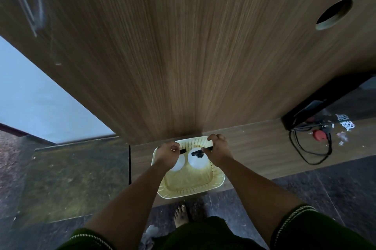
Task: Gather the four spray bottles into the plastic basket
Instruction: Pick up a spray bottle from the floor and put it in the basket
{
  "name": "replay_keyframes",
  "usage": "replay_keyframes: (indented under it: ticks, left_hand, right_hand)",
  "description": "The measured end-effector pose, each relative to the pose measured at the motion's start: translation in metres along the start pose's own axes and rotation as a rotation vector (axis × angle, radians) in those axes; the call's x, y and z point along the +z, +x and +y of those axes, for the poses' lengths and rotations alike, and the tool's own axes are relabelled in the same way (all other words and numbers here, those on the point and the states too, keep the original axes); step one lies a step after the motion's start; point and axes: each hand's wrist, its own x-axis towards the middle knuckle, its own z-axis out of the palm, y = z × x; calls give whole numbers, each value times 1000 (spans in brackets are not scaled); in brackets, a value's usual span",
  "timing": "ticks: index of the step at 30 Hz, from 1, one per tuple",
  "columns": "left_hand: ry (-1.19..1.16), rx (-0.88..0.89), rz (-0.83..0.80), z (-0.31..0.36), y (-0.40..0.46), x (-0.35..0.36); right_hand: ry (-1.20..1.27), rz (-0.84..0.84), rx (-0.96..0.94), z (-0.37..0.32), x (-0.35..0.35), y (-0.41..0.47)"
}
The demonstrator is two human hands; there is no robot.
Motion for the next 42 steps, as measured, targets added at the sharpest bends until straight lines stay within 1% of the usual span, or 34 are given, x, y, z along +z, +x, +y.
replay_keyframes:
  ticks: [5,10,13,16,19,23,27,29,36,39,42]
  left_hand:
    - [76,26,7,13,-12,-14]
    - [193,85,85,7,-23,-36]
    - [256,130,193,3,-37,-55]
    - [201,102,358,1,-62,-75]
    - [252,73,533,-8,-91,-90]
    - [334,-30,742,-25,-146,-106]
    - [336,-145,917,-57,-211,-114]
    - [334,-209,979,-76,-245,-116]
    - [254,-479,1145,-150,-371,-108]
    - [183,-620,1211,-188,-422,-94]
    - [118,-761,1272,-226,-476,-72]
  right_hand:
    - [-85,46,-10,-9,-7,-6]
    - [-159,66,-125,-34,-13,-11]
    - [-157,68,-231,-58,-15,-12]
    - [-177,65,-362,-87,-17,-17]
    - [-241,56,-515,-113,-19,-29]
    - [-346,59,-764,-151,-21,-50]
    - [-350,44,-990,-190,-11,-86]
    - [-333,25,-1080,-208,1,-109]
    - [-352,-132,-1326,-262,65,-218]
    - [-380,-187,-1485,-277,98,-274]
    - [-413,-285,-1611,-283,136,-332]
